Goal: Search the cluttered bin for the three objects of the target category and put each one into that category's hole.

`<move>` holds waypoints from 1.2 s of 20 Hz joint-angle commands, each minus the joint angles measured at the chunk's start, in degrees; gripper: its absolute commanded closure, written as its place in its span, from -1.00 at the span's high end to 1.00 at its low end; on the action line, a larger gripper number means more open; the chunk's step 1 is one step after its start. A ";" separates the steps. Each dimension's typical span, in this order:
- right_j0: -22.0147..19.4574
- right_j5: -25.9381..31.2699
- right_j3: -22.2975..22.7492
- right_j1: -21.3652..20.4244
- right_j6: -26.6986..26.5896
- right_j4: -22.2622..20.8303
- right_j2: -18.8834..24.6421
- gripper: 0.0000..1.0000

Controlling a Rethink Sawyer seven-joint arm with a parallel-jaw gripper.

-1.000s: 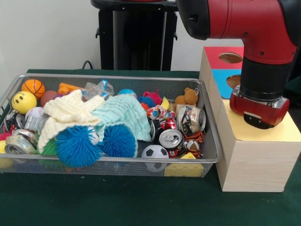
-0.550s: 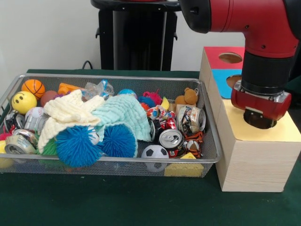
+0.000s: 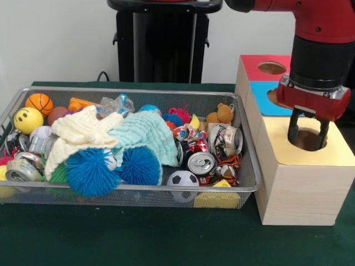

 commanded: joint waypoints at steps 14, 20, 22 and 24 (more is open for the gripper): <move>-2.21 0.68 2.10 -3.61 2.19 -0.92 0.50 1.00; -1.19 0.76 1.27 -3.24 3.32 -1.46 -0.97 -1.00; -1.42 -0.77 1.56 -2.84 3.49 -1.33 -0.63 -1.00; -1.66 -1.55 1.50 -2.43 3.29 -1.42 -0.38 -1.00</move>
